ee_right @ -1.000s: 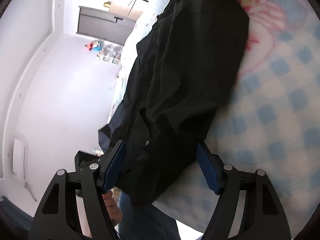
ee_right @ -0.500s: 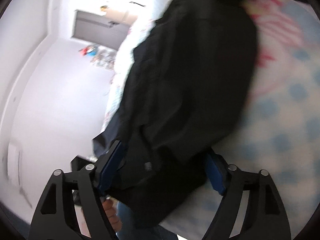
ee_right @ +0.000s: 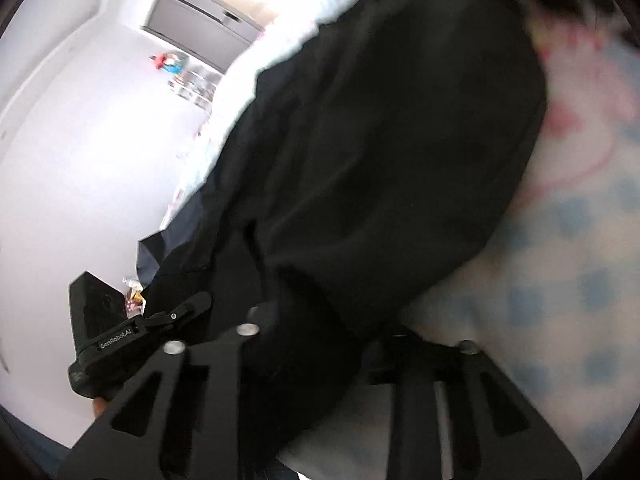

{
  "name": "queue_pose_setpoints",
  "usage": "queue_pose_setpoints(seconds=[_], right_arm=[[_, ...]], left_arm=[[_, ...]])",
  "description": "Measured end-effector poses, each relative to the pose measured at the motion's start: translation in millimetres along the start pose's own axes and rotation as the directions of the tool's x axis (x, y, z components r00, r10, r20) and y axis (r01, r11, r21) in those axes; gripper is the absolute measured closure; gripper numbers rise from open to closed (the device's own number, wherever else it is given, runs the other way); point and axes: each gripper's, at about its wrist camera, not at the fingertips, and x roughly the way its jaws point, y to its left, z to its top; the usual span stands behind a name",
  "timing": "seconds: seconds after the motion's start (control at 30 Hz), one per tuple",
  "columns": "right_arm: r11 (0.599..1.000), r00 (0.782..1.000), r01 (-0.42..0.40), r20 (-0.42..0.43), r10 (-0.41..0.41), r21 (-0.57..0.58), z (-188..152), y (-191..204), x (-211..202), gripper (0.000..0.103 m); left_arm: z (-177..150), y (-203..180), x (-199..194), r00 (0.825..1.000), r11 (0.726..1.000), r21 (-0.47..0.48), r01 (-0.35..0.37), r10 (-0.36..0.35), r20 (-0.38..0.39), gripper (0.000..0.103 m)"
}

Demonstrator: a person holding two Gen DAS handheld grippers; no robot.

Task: Fold clothes

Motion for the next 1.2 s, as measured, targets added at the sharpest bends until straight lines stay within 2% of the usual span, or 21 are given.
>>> queue_pose_setpoints(seconds=[0.07, 0.33, 0.47, 0.53, 0.67, 0.73, 0.83, 0.97, 1.03, 1.1, 1.13, 1.17, 1.2], right_arm=[[0.998, 0.999, 0.023, 0.033, -0.021, -0.056, -4.8, 7.4, -20.6, 0.085], [0.972, 0.998, 0.052, 0.048, -0.042, -0.229, -24.3, 37.5, -68.8, 0.088], [0.981, 0.997, 0.076, -0.002, -0.077, -0.176, -40.8, 21.0, -69.8, 0.088], [0.99, 0.996, 0.079, -0.034, -0.084, -0.12, -52.0, -0.3, -66.7, 0.088], [0.998, 0.994, 0.054, -0.093, -0.056, -0.018, -64.5, -32.8, -63.1, 0.087], [0.998, 0.993, 0.053, -0.108, -0.055, -0.017, -62.8, -36.1, -71.3, 0.081], [0.993, 0.995, 0.08, -0.059, -0.085, -0.082, -54.6, -28.8, -98.2, 0.071], [0.983, 0.994, 0.107, 0.041, -0.102, -0.148, -35.1, -23.5, -146.7, 0.069], [0.97, 0.991, 0.121, 0.078, -0.107, -0.211, -20.0, -10.5, -160.4, 0.063], [0.956, 0.991, 0.127, 0.076, -0.111, -0.264, -7.4, 4.3, -148.9, 0.053], [0.948, 0.991, 0.13, 0.074, -0.113, -0.29, -1.1, 11.8, -142.6, 0.05], [0.94, 0.991, 0.132, 0.072, -0.115, -0.315, 5.1, 19.2, -136.2, 0.049], [0.931, 0.991, 0.134, 0.07, -0.117, -0.341, 11.3, 26.6, -129.9, 0.049]], left_arm=[[-6.7, -7.3, -12.3, 1.0, 0.999, 0.048, -0.027, 0.026, 0.015, 0.097], [-34.5, 2.0, -53.1, 1.0, 0.994, 0.105, 0.008, -0.009, 0.008, 0.097], [-49.6, 30.9, -47.7, 0.997, 0.999, 0.046, 0.029, -0.026, -0.072, 0.097], [-57.6, 46.6, -41.5, 0.992, 1.0, 0.008, 0.03, -0.029, -0.122, 0.097], [-68.0, 70.1, -39.1, 0.976, 0.998, -0.048, 0.048, -0.057, -0.21, 0.089], [-69.3, 76.3, -44.7, 0.966, 0.996, -0.064, 0.069, -0.083, -0.247, 0.086], [-72.6, 77.4, -65.1, 0.956, 0.993, -0.008, 0.12, -0.118, -0.27, 0.08], [-68.3, 58.9, -100.1, 0.949, 0.968, 0.13, 0.214, -0.175, -0.263, 0.078], [-59.6, 36.7, -108.2, 0.952, 0.945, 0.215, 0.245, -0.193, -0.237, 0.077], [-46.7, 11.8, -109.9, 0.958, 0.919, 0.292, 0.266, -0.217, -0.189, 0.076], [-40.4, 3.9, -111.8, 0.962, 0.908, 0.324, 0.266, -0.226, -0.155, 0.071], [-34.1, -6.1, -109.0, 0.968, 0.904, 0.347, 0.249, -0.219, -0.125, 0.066], [-27.6, -15.0, -101.3, 0.977, 0.904, 0.37, 0.213, -0.188, -0.103, 0.065]])
